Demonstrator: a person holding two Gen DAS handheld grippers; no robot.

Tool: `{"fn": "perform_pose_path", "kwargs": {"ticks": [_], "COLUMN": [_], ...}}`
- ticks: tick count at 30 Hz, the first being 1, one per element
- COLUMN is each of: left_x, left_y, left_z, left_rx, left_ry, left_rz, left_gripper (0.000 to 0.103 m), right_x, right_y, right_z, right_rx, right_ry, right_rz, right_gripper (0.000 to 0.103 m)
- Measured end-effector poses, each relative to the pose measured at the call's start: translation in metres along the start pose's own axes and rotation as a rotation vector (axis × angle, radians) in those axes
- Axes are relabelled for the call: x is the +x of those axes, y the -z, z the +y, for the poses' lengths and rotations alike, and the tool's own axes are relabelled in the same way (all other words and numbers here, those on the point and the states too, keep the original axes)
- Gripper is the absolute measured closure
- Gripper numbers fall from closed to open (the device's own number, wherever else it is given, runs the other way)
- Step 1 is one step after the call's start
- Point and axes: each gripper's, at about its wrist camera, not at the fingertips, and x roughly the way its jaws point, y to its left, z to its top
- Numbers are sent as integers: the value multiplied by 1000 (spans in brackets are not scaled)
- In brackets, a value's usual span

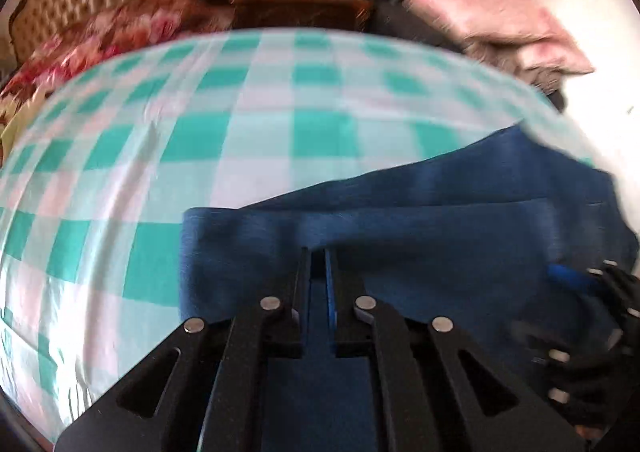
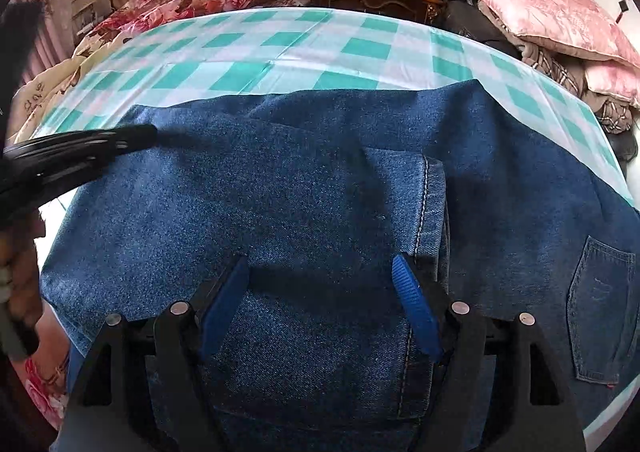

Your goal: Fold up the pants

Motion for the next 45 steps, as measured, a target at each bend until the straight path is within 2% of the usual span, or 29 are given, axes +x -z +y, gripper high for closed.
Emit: {"fn": "perform_pose_path", "kwargs": {"ticks": [1, 3, 5, 6, 8, 9, 15, 18, 20, 23, 26, 29, 31, 32, 35, 39, 43, 44, 45], "left_x": [1, -1, -8, -17, -32, -40, -71, -83, -85, -91, -102, -109, -109, -108, -103, -99, -98, -96, -96], "left_y": [-4, -3, -2, 3, 11, 21, 84, 109, 118, 124, 118, 108, 106, 105, 103, 95, 90, 89, 89], "left_z": [8, 23, 39, 42, 40, 40, 42, 37, 34, 32, 23, 5, -7, -11, -19, -30, -41, -44, -45], "left_rx": [-15, -45, -113, -127, -140, -158, -260, -256, -250, -227, -195, -151, -124, -115, -100, -88, -63, -60, -58], "left_ry": [2, -71, -66, -71, -67, -55, -113, -128, -141, -188, -224, -183, -173, -166, -157, -157, -163, -167, -168], "left_rz": [-5, -15, -31, -50, -79, -93, -97, -81, -64, -53, -91, -135, -143, -145, -142, -152, -158, -154, -152], "left_gripper": [99, 101, 101, 98, 70, 65, 61, 60, 53, 49, 50, 50, 50, 50, 50, 50, 50, 50, 50], "right_x": [0, 0, -1, -1, 0, 0, -1, -1, -1, -1, -2, -13, -32, -41, -58, -56, -42, -41, -43], "right_y": [0, 1, 2, 2, 2, 1, 3, 3, 3, 2, 3, 4, 5, 5, 7, 12, 39, 49, 59], "right_z": [0, 0, 1, 1, 1, 1, 1, 1, 1, 1, 0, -11, -30, -44, -119, -247, -336, -350, -363], "right_rx": [-2, -2, -3, -2, -2, -1, -11, -10, -8, -4, 2, 54, 76, 88, 208, 350, 452, 482, 522], "right_ry": [3, 2, 4, 3, 3, 4, -2, 0, 2, 0, -3, -61, -110, -100, -42, 188, 361, 338, 267], "right_rz": [-1, -2, -5, -5, -7, -7, -18, -19, -17, -7, -9, -15, -75, -99, -147, -134, -43, -42, -61], "right_gripper": [31, 31, 31, 31, 31, 31, 30, 30, 30, 30, 30, 31, 31, 31, 31, 31, 32, 24, 22]}}
